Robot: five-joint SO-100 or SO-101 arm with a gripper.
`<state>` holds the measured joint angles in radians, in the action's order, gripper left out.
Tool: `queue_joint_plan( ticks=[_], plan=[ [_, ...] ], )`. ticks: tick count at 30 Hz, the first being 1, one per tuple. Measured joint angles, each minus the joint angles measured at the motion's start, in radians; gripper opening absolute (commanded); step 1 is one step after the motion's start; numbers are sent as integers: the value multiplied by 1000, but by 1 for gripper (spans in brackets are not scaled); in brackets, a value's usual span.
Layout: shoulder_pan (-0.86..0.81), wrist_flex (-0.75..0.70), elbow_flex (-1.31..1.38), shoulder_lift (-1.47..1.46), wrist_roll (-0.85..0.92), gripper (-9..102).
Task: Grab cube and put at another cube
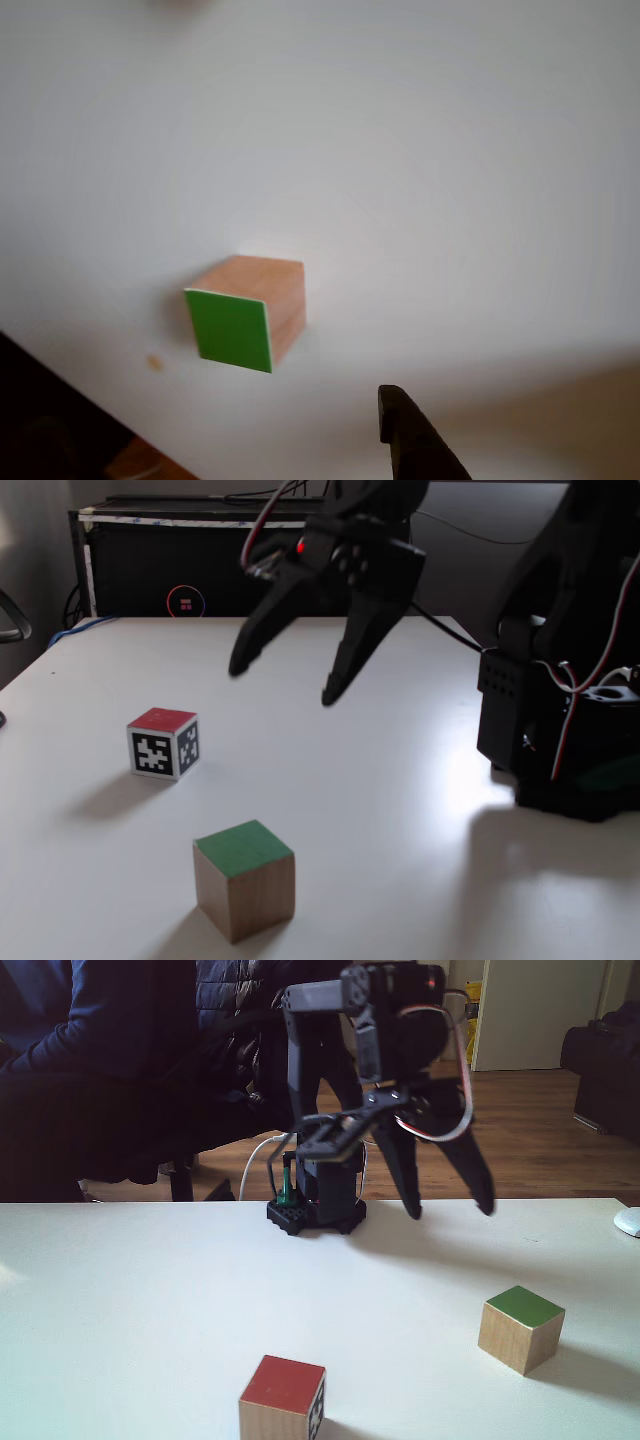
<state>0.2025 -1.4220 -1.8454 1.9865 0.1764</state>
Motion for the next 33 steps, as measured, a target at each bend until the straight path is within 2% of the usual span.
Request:
queue_joint_plan(
  ticks=[13, 29, 33],
  plan=[
    [143, -2, 262, -408, -106, 54],
    [147, 6, 515, -799, -175, 55],
    [147, 6, 561, -873, -187, 51]
  ],
)
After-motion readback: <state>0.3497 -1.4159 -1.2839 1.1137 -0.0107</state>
